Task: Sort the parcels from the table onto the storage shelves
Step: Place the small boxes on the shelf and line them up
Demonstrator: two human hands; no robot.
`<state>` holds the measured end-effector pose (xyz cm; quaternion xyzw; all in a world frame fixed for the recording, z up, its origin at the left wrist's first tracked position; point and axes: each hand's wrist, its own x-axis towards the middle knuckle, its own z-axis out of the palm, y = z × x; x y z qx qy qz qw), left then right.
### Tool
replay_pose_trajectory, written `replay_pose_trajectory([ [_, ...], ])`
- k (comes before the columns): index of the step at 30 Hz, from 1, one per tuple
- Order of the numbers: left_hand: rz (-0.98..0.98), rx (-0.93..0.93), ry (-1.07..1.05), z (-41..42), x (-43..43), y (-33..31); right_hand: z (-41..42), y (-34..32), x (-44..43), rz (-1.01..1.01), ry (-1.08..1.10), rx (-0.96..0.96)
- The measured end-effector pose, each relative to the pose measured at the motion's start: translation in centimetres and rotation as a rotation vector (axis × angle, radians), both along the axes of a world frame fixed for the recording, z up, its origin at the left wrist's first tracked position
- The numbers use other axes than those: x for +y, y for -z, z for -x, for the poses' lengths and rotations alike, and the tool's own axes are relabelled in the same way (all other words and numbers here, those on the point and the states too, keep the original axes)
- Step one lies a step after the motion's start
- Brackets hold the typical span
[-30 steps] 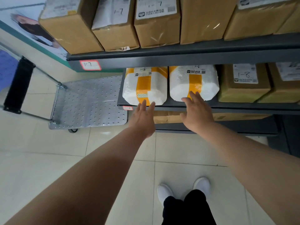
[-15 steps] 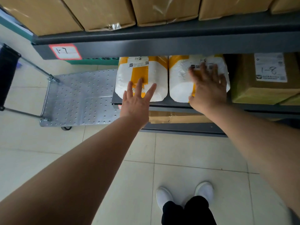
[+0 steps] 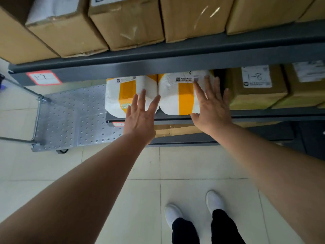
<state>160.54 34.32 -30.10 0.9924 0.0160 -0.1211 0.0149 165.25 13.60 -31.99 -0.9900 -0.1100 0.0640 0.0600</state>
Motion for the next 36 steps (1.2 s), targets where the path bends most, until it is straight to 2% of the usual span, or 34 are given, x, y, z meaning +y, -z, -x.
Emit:
replay_pose_trajectory([
  [9, 0.148, 0.077, 0.202, 0.5, -14.1, -1.1, 3.1, -1.8, -13.2, 0.040, 0.213, 0.099],
  [15, 0.119, 0.097, 0.333, -1.3, -22.4, -1.2, 2.2, -2.0, -22.0, 0.050, 0.341, 0.148],
  [19, 0.087, 0.077, 0.369, -3.5, -26.3, -0.7, -0.2, -1.7, -25.8, 0.037, 0.339, 0.165],
  [25, -0.004, 0.124, 0.358, -6.5, -29.1, 0.9, -3.3, 0.1, -28.4, 0.049, 0.261, 0.141],
  [30, -0.037, 0.145, 0.327, -6.4, -29.0, 1.3, -3.1, 1.0, -26.5, -0.006, 0.214, 0.091],
  [36, -0.048, 0.171, 0.302, -6.5, -27.8, 0.5, -3.6, 0.5, -25.0, -0.064, 0.191, 0.120],
])
